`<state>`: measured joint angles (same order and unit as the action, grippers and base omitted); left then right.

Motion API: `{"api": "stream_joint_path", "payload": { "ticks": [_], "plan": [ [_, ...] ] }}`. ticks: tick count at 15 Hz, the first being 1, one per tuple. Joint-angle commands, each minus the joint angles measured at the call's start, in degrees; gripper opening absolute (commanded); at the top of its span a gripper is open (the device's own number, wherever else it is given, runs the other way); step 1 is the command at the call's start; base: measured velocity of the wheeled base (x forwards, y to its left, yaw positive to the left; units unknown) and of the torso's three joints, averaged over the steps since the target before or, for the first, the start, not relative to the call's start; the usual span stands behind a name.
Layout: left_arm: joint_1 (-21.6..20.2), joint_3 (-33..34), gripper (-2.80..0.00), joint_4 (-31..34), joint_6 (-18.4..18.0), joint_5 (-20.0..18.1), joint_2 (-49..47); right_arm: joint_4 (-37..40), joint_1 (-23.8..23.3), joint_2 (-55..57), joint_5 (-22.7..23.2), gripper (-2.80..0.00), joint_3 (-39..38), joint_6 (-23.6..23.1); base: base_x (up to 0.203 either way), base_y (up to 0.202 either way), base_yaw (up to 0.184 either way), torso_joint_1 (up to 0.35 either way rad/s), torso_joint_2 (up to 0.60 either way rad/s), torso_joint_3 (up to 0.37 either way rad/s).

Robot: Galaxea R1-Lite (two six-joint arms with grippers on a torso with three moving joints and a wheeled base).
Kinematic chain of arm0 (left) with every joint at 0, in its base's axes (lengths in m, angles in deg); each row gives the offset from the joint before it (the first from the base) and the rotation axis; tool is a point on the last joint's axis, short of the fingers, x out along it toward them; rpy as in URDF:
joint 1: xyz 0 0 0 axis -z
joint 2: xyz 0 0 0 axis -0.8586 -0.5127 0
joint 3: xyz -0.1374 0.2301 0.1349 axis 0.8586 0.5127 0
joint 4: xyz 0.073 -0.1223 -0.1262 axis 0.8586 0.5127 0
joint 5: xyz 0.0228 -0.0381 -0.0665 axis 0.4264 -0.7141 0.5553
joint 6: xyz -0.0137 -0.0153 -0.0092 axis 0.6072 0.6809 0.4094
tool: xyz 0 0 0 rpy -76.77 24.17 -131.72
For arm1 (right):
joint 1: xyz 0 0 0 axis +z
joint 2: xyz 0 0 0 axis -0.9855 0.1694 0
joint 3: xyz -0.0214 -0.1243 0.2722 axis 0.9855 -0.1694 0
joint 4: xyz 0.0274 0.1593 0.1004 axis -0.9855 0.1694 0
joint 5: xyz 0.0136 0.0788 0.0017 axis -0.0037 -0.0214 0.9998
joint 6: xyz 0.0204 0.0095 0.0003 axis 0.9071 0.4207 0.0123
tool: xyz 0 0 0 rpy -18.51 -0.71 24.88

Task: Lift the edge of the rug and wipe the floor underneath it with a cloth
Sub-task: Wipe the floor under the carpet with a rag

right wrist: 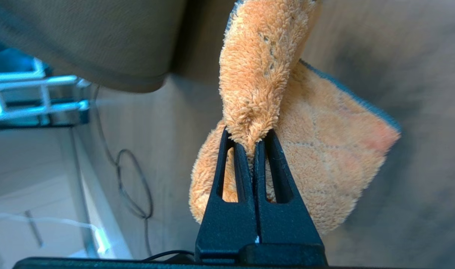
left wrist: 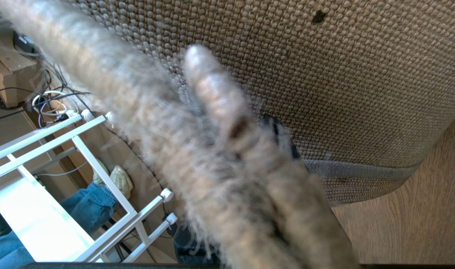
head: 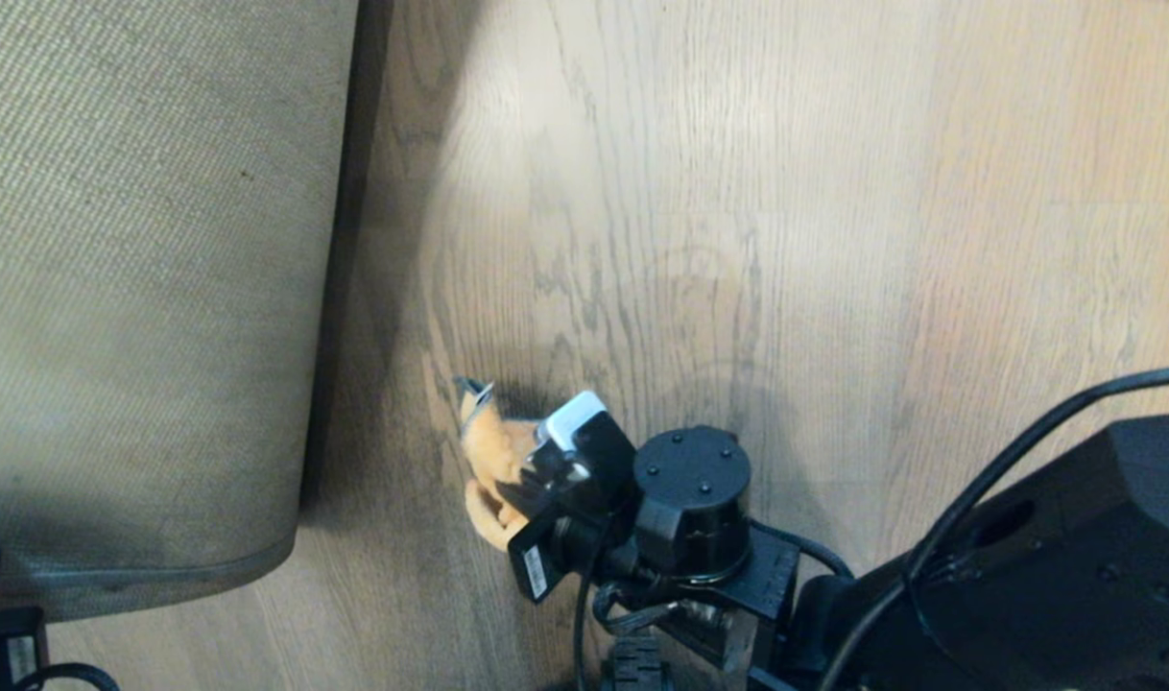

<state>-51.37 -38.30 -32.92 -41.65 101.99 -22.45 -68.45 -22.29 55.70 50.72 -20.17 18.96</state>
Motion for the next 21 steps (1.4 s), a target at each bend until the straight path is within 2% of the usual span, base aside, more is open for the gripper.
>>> {"api": "stream_joint_path", "payload": {
  "ticks": [1,5,10,17,21],
  "plan": [
    [0.05,0.01,-2.80,-0.22,-0.10,0.26,0.12,-0.40,1.91,4.04,-0.10,-2.80,1.70,-0.04,0.000,0.000,0.000,0.000,0.00,0.000],
    [-0.05,0.01,-2.80,0.77,0.08,0.26,0.30,-0.31,1.25,8.85,-0.43,-2.80,6.78,-0.04,0.000,0.000,0.000,0.000,0.00,0.000],
    [-0.06,0.01,-2.80,0.95,0.51,0.26,0.30,-0.58,-4.52,11.33,-3.99,-2.80,14.98,-0.13,0.000,0.000,0.000,0.000,0.00,0.000],
    [0.12,0.01,-2.80,0.95,0.57,0.35,0.30,-0.91,-11.26,2.04,-4.15,-2.80,13.30,-0.07,0.000,0.000,0.000,0.000,0.00,0.000],
    [0.38,0.01,-2.80,0.95,0.60,0.35,0.30,0.19,-16.60,-3.85,-4.11,-2.80,11.28,-0.24,0.000,0.000,0.000,0.000,0.00,0.000]
  ]
}}
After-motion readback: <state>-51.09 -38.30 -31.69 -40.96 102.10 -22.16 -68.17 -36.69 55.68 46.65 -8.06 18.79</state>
